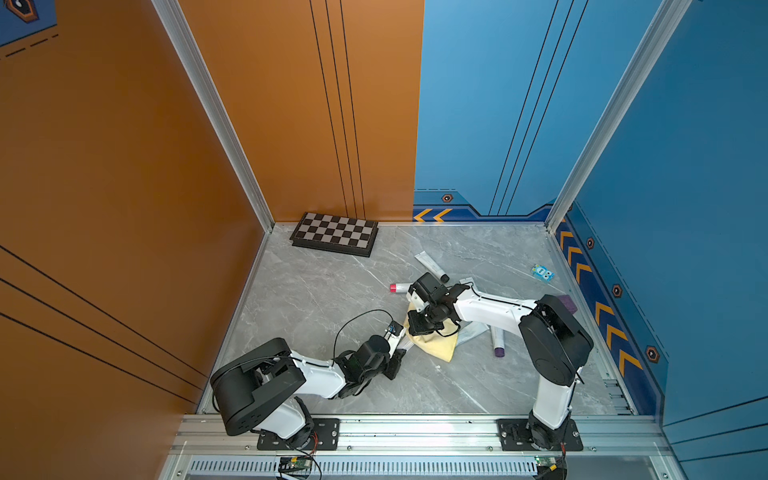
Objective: Wipe the surface of the toothpaste tube
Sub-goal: Wipe the dirt from the toothpaste tube.
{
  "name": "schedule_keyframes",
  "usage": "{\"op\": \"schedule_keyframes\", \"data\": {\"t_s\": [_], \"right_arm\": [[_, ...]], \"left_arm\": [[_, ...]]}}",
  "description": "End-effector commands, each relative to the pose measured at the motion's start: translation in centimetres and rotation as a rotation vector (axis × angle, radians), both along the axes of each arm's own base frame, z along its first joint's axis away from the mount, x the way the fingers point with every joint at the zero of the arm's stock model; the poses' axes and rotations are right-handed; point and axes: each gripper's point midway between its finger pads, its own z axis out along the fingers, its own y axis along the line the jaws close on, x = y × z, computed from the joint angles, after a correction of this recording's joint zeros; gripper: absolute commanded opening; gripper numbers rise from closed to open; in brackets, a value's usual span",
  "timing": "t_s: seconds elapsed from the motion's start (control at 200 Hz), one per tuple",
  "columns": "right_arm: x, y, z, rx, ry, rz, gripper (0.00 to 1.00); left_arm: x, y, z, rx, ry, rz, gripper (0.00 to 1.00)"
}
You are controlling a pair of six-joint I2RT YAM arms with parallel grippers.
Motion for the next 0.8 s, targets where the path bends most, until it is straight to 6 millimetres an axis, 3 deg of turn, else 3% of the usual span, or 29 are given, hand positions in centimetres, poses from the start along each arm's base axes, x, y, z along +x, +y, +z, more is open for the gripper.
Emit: {"op": "schedule_keyframes", "data": {"t_s": [0.0,0.24,0.38,0.556,0.671,0.796], "right_arm": [[-2.4,-5.4,-4.3,-0.251,0.073,-0.016,0.00],[-7.6,-0.1,-3.2,-0.050,0.224,0.091,0.00],[-9.8,0.5,-3.2,-0.040,0.261,0.122,0.00],[-10.6,-0.8,-4.4,-0.082,0.284,0.121,0.00],[-9.2,-5.3,-6.2,-0.264,0.222,0.081,0.00],[-7.4,-9.0,-6.0,-0.345,0.156,0.001,0.00]], "left_arm": [[-2.5,2.5,-4.5,0.153,0.126,-0.028,0.10],[-2.3,2.7,-4.4,0.153,0.124,-0.016,0.12],[-2.3,2.7,-4.5,0.154,0.124,-0.014,0.12],[-2.2,2.8,-4.4,0.152,0.123,-0.008,0.12],[-2.2,2.8,-4.4,0.153,0.121,-0.009,0.12],[-2.1,3.0,-4.4,0.154,0.119,0.000,0.12]]}}
